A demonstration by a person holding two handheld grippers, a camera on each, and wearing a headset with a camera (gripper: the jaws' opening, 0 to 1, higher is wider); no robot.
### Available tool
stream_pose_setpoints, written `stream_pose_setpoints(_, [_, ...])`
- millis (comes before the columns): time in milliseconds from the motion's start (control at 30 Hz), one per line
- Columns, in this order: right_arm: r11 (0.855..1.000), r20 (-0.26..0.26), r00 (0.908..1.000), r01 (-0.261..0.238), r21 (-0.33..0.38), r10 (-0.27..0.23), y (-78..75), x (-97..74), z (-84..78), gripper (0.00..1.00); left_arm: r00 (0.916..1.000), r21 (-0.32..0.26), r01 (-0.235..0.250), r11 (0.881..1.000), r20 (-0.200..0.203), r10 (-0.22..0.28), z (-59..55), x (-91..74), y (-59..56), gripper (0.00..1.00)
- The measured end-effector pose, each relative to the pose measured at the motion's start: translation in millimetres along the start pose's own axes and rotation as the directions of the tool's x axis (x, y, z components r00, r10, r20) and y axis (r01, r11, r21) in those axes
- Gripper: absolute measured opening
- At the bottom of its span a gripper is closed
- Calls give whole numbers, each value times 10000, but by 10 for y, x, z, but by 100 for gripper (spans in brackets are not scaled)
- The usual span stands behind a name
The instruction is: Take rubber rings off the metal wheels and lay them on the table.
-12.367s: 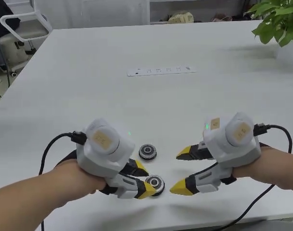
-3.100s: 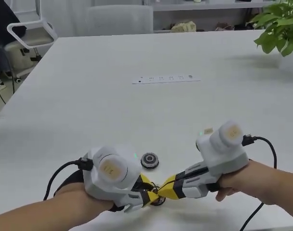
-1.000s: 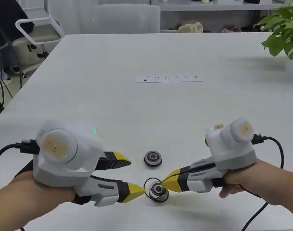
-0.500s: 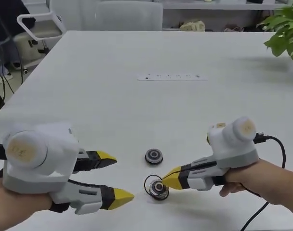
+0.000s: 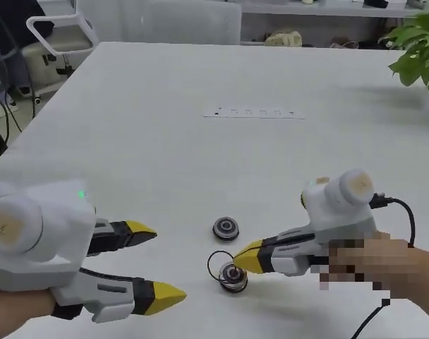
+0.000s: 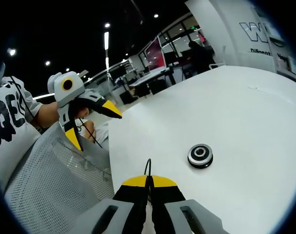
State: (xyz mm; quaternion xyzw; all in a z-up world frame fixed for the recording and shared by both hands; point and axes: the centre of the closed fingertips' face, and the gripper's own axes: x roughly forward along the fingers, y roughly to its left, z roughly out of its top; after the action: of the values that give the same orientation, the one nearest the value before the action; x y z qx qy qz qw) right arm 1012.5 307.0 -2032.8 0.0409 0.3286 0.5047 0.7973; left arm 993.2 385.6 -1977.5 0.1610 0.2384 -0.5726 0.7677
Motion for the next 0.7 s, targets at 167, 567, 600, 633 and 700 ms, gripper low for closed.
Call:
stream_pose_setpoints(167, [10000,-70,10000,11,79,-10,-12,22,5,0,10000,-56,-88,9999,23,88,-24,-43,26,58])
stream_pose_setpoints(567, [9999,-299,9996,-14,138,18,-8,43,-23,0,9999,-200,-158,9997,32,159,-68,-84,61,62])
stream_pose_setpoints(600, [9999,-277,9996,-23,147,28,-9,52,-10,0,9999,-207,-157,9997,26,158,-71,-85,62,63])
stream_pose_setpoints(633, [9999,-262,9997,-26,137,29,-9,61,0,0,9999,-216,-167,9996,27,168,-74,-86,67,63])
stream_pose_setpoints(700, [9999,-243,9997,-49,143,52,-5,85,22,0,9998,-241,-176,9996,37,177,-76,-87,71,63])
